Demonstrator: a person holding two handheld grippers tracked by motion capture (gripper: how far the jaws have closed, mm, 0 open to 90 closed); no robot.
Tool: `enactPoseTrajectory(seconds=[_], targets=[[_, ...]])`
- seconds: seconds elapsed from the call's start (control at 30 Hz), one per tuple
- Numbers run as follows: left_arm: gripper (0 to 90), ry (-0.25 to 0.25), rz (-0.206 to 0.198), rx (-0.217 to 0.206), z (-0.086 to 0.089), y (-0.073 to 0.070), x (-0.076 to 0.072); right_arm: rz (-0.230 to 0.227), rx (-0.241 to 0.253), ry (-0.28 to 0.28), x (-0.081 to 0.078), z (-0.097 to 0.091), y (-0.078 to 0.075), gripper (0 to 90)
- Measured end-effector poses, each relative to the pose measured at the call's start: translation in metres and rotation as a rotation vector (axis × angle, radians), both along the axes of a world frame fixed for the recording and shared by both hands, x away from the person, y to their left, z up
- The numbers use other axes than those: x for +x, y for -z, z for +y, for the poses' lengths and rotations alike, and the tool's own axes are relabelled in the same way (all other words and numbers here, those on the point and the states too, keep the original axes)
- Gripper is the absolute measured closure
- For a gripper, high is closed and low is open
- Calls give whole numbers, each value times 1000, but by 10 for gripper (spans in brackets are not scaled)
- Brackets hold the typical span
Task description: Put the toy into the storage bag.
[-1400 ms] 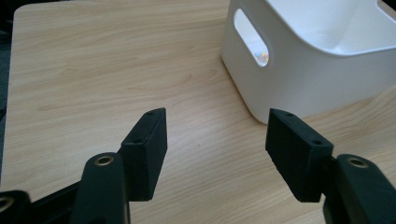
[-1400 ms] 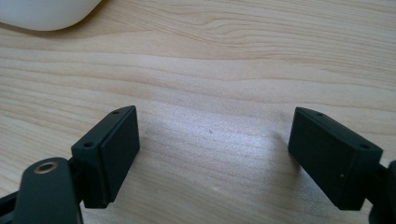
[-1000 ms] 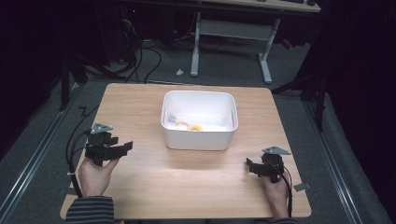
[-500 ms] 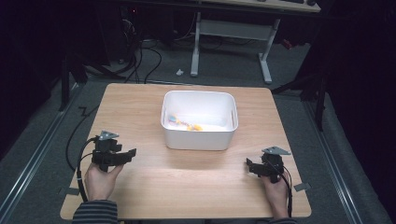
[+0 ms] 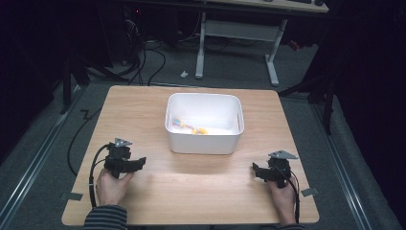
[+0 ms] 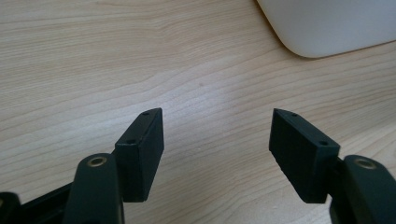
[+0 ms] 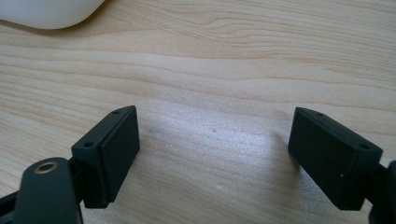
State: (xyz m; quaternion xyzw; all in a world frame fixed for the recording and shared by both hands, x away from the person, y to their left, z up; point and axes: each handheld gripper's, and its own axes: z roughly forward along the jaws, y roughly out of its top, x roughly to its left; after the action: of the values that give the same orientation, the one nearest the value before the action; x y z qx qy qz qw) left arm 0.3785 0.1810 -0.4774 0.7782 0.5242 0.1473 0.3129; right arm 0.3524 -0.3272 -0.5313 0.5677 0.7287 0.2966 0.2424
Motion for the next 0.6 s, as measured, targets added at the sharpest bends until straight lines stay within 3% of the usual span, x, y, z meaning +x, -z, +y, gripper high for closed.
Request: enactPoseTrajectory(seconds=[0.27,0.6], targets=[[343,-9,-11,-5,-4,13,3,0,0,0,0,0,0,167],[331,-15,-16,18,-12,26,9,-1,-1,-2,0,0,0,167]])
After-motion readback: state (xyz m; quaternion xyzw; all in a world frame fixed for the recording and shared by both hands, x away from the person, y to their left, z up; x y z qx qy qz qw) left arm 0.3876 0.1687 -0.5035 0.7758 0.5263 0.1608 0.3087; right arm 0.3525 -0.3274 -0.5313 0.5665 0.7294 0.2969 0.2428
